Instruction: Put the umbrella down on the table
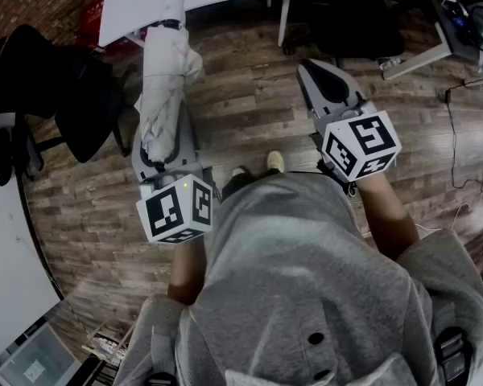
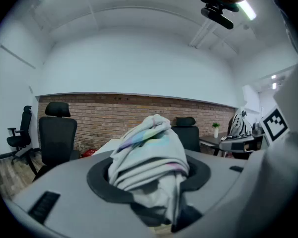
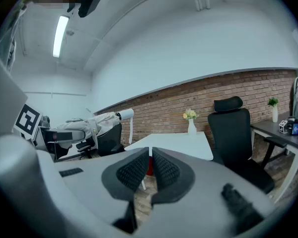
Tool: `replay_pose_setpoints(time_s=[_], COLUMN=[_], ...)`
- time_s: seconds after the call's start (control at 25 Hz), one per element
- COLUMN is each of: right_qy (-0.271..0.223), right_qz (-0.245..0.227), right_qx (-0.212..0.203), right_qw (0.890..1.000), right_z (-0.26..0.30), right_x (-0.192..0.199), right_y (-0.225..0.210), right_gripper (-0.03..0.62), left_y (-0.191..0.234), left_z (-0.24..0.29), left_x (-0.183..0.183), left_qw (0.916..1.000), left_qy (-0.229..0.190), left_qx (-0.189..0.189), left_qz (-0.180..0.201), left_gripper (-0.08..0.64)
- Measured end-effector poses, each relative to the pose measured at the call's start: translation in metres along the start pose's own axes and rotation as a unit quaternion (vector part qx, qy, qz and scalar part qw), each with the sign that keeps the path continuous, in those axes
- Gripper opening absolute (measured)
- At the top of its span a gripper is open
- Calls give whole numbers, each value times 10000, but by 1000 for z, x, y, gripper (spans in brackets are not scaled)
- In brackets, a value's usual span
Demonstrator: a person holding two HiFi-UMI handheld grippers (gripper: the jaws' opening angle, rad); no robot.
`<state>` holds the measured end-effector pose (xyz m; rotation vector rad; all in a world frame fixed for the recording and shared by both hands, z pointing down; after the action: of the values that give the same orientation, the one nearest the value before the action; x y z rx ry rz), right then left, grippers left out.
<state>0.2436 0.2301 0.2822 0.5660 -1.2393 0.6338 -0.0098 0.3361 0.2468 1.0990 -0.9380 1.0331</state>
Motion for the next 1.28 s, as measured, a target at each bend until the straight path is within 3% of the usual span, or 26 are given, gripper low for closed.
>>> replay_pose_setpoints(time_s=[0.48,1.28], right_qy=[-57,-138], right_qz=[244,124], right_qx=[45,-92], right_qw=[9997,9998], right_z=[-1,0], right_x=[6,3], right_y=[-11,-14], right_gripper=[34,34], left_y=[-8,-11], left_z=[4,1], left_x=[3,0], left_qw=[10000,9998], left_qy=[23,-116], left_qx=[-31,-174], left_qz=[13,-27], left_gripper=[235,235])
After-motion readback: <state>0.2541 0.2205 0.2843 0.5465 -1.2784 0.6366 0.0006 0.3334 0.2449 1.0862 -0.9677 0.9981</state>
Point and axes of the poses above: the fingertips, and each gripper's own axes: z forward along the fingers, y to its left, x out of its underside, the point moved 7 cm from there along -z, backward along the fingers, and after that the axes turned 12 degrees about -z, right-handed, at the moved point
